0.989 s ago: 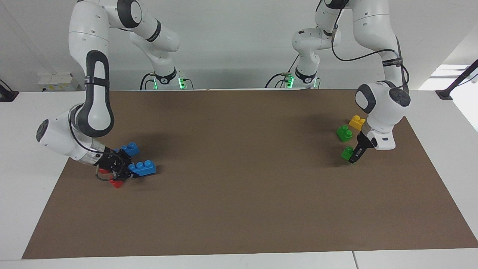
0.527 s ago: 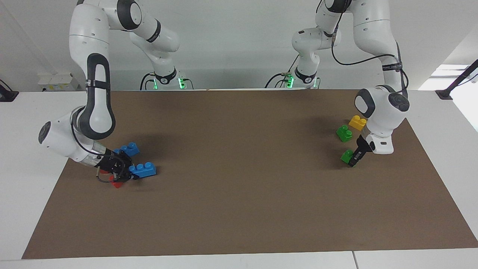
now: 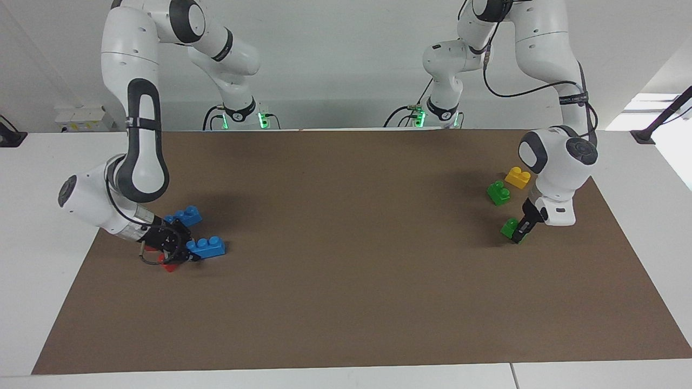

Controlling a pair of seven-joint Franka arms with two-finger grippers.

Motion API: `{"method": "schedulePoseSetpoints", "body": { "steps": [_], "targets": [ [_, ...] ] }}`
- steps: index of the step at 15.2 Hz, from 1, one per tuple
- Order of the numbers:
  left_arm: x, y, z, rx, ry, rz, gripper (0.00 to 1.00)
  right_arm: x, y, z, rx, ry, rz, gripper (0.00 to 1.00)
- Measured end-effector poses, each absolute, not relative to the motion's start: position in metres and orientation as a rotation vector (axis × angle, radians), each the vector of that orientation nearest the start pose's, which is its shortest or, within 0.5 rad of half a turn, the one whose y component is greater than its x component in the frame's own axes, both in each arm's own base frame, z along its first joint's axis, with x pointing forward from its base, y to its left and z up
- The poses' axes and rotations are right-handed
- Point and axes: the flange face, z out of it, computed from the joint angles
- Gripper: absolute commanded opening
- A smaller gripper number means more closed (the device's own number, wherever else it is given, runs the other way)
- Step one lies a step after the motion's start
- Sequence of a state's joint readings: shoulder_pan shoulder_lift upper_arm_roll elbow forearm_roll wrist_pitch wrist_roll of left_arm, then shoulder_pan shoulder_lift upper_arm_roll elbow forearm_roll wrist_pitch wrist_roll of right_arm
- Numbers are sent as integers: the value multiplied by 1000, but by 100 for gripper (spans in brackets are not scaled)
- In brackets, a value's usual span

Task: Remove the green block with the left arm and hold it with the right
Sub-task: 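Set the green brick down with the left gripper while the right gripper sets blue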

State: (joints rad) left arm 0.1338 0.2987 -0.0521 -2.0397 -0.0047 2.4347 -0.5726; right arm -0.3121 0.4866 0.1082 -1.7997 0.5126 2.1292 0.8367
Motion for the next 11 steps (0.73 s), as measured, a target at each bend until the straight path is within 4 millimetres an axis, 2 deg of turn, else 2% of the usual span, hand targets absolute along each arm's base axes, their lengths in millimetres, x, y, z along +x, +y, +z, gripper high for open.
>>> {"method": "schedulePoseSetpoints", "body": {
  "steps": [2,3,4,6,9,11],
  "targets": [
    [601,50,306,-3007,-1035,-141,0,630,-113,273,-2116,1711,402,74],
    [601,50,306,-3007,-1035,-141,20,631,-113,276,-2116,1709,394,74],
    [601,50,306,-3007,-1035,-141,99,633,-114,282,-2117,1703,381,76],
    [601,51,304,-3006,-1034,-134,100,638,-113,304,-2116,1690,353,79],
    [600,53,296,-3001,-1036,-102,100,642,-109,352,-2107,1686,331,81],
    [600,56,299,-2998,-1041,-98,100,643,-105,384,-2144,1682,299,84]
  ]
}}
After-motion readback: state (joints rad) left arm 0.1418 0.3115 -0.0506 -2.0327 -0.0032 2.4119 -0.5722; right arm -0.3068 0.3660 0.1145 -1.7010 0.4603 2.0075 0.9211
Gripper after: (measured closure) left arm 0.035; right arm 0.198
